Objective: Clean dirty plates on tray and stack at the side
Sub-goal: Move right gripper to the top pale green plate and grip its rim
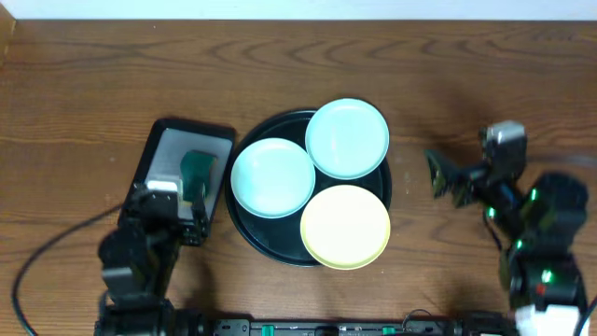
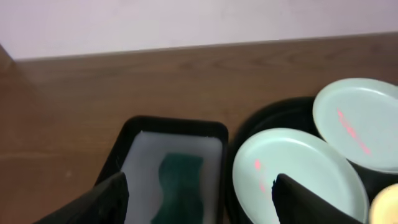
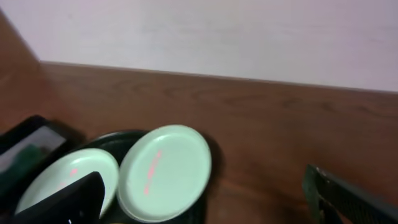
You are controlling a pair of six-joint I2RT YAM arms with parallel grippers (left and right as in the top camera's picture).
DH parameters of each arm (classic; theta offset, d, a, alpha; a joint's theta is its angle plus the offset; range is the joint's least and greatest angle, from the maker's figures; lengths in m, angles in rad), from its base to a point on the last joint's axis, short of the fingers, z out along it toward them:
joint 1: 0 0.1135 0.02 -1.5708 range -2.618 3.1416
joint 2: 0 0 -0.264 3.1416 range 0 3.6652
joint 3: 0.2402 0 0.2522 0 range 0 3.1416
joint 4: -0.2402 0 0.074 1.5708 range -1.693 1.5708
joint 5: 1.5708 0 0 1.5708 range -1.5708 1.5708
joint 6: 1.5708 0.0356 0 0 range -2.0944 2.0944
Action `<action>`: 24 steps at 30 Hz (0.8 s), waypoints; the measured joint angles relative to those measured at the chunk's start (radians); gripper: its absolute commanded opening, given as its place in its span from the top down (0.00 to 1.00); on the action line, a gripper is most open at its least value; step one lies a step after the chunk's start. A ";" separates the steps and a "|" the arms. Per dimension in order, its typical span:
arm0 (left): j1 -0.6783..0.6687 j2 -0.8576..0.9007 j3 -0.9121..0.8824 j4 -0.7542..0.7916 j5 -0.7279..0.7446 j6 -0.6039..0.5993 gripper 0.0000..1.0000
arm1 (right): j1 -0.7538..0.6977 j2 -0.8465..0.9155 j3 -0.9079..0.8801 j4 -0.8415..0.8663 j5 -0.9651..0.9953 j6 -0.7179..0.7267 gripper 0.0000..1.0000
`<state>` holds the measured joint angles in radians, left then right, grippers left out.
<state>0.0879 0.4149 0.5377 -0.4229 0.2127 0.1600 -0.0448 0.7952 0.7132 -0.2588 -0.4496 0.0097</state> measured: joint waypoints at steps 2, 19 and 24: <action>0.000 0.089 0.100 -0.071 0.000 -0.002 0.25 | 0.000 0.097 0.093 -0.058 -0.031 0.000 0.01; 0.000 0.950 0.932 -0.737 0.028 -0.006 0.26 | 0.010 0.670 0.685 -0.589 -0.176 0.003 0.01; 0.000 1.063 0.933 -0.729 0.055 -0.007 0.26 | 0.022 0.704 0.687 -0.483 -0.218 0.084 0.11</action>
<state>0.0879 1.4776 1.4708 -1.1519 0.2676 0.1532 -0.0227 1.4994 1.3998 -0.7414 -0.6674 0.0937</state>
